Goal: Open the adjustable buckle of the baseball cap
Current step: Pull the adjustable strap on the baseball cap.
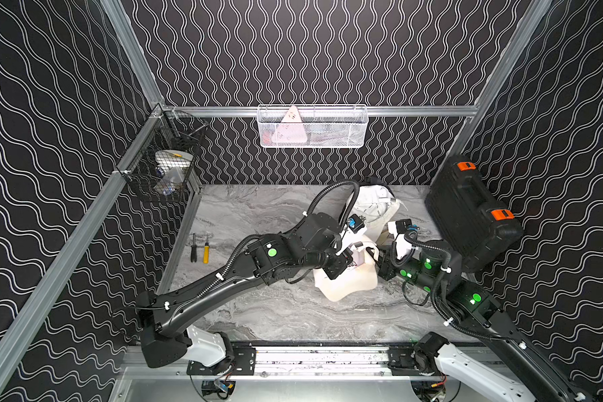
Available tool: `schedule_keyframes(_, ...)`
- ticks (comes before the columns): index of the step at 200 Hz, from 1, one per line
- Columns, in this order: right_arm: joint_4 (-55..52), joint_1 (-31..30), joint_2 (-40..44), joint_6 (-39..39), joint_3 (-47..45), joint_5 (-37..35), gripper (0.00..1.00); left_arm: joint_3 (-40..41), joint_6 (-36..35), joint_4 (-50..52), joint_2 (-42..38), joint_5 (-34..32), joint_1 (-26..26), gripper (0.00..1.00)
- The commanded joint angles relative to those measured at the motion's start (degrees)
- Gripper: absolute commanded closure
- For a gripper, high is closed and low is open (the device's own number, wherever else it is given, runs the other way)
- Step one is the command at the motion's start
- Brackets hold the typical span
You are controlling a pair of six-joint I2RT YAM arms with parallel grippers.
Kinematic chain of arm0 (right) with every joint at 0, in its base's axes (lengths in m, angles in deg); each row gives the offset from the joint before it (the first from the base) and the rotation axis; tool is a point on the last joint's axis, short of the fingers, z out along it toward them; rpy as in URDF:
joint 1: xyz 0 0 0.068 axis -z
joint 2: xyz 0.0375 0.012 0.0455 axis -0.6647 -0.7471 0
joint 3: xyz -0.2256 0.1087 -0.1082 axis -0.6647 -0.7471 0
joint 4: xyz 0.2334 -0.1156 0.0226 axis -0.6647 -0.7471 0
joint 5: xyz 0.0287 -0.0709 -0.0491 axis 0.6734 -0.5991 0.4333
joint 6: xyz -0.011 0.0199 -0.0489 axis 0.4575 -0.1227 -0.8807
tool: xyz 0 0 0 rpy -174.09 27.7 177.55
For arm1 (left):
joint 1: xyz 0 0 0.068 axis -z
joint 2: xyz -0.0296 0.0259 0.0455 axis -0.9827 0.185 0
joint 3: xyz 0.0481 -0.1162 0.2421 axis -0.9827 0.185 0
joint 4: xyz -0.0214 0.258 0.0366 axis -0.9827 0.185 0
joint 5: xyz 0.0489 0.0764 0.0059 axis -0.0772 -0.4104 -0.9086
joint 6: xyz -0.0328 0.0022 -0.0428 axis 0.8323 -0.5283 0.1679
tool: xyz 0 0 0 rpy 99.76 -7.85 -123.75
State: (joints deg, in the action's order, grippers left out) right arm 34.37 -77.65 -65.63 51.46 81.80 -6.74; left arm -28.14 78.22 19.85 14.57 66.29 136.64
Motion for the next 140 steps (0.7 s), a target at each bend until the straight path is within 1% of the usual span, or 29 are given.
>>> schedule_keyframes(1,2.67,-0.05,1.45,0.81,0.0,1.06,1.0,0.69,-0.52,0.17,-0.65,0.71,0.02,1.0)
schedule_keyframes(4,2.68,-0.09,1.75,0.85,0.04,1.07,1.0,0.86,-0.43,0.15,-0.76,0.64,0.01,0.99)
schedule_keyframes(10,2.73,-0.05,2.06,0.89,0.03,1.14,1.0,1.08,-0.35,0.2,-0.94,0.54,0.01,0.86)
schedule_keyframes(13,2.83,-0.05,2.3,0.83,0.05,1.25,1.0,1.21,-0.35,0.3,-0.98,0.58,0.01,0.81)
schedule_keyframes(23,2.56,-0.13,2.73,0.79,0.27,1.67,1.0,1.55,-0.6,0.39,-1.36,1.3,0.01,0.71)
schedule_keyframes(35,2.2,-0.05,3.03,0.69,0.66,2.03,1.0,1.84,-1.27,0.34,-1.92,2.35,0.01,0.55)
schedule_keyframes(42,1.65,-0.13,2.94,0.55,0.91,2.41,1.0,1.93,-1.62,0.26,-2.3,2.81,0.01,0.49)
schedule_keyframes(52,0.78,-0.06,2.61,0.45,1.44,2.73,1.0,1.7,-1.92,0.13,-2.9,3.15,0.01,0.43)
schedule_keyframes(64,-0.4,-0.08,1.98,0.36,2.03,2.99,1.0,1.32,-2.18,-0.56,-3.78,3.89,0.01,0.39)
schedule_keyframes(88,-1.68,-0.06,0.37,1.2,2.77,4.55,1.0,0.82,-2.43,-3.56,-4.89,6.77,0.18,0.34)
schedule_keyframes(140,-1.02,-0.05,-1.15,2.71,3.06,6.3,1.0,-1.55,-4.34,-5.53,-2.8,8.95,2.15,0.33)
